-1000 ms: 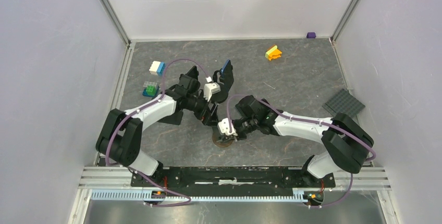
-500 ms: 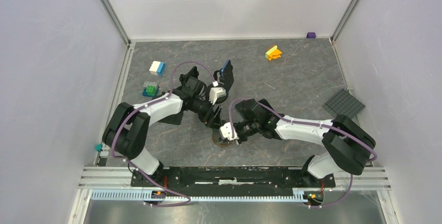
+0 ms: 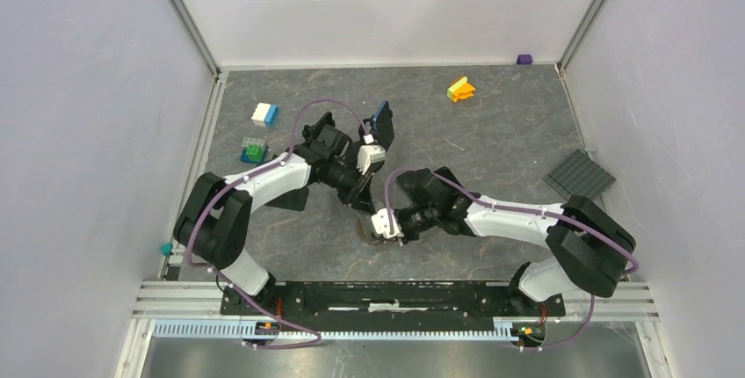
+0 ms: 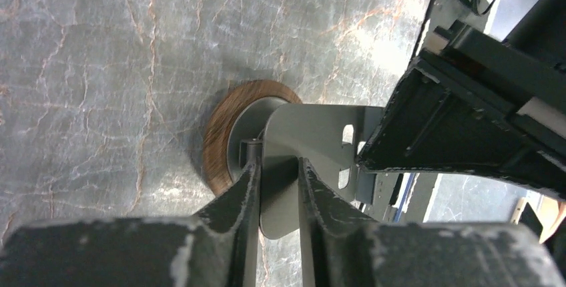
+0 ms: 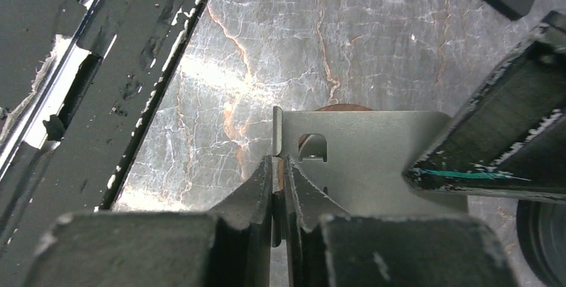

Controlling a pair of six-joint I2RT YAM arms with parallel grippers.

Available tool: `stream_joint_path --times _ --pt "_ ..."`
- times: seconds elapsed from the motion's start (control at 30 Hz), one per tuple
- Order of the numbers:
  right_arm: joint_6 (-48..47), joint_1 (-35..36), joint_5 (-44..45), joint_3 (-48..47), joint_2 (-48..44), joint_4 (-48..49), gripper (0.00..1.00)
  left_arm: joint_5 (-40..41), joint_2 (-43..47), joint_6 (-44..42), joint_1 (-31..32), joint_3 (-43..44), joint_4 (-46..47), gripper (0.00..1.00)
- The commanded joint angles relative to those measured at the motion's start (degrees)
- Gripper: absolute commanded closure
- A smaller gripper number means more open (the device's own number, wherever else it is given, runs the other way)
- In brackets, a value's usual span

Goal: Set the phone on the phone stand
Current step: Adjust the phone stand at the center of the board.

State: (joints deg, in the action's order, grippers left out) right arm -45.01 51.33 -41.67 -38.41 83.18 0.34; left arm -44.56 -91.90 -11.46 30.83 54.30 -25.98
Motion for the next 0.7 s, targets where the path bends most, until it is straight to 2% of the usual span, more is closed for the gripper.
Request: stream_joint_path --times 0.0,0.03,0.17,0.33,0.37,0.5,0.67 --pt "-0.5 -0.8 8.2 -0.8 -0.8 -2.0 0.83 -3.8 -1.0 -2.7 0.7 3.8 -1.9 0.82" --pt "-0.1 -0.8 8.3 -0.9 -0.9 -2.1 0.79 -4.1 -1.5 -3.1 0.6 4.3 -2.7 0.84" --pt "1.7 -0.8 9.7 -1.5 -2.1 -3.8 0.53 -5.5 -3.5 -5.3 0.6 5.9 -5.7 0.98" --pt "2.7 -1.0 13.3 -0.2 -7.5 -4.5 0.22 -7.4 -4.5 -7.7 0.6 6.3 -7.5 0.98" --pt "2.7 -1.4 13.8 0.1 -8.8 -4.8 0.18 -7.6 -4.4 -8.4 0.6 6.4 -8.1 0.98" --pt "2.5 -6.5 9.5 1.3 -12.0 -7.7 0.10 -7.9 -3.4 -9.9 0.6 6.2 -8.6 0.98" --pt "4.1 -15.3 2.7 1.7 -10.7 -9.0 0.12 -10.0 -3.2 -13.2 0.6 6.5 -10.8 0.98"
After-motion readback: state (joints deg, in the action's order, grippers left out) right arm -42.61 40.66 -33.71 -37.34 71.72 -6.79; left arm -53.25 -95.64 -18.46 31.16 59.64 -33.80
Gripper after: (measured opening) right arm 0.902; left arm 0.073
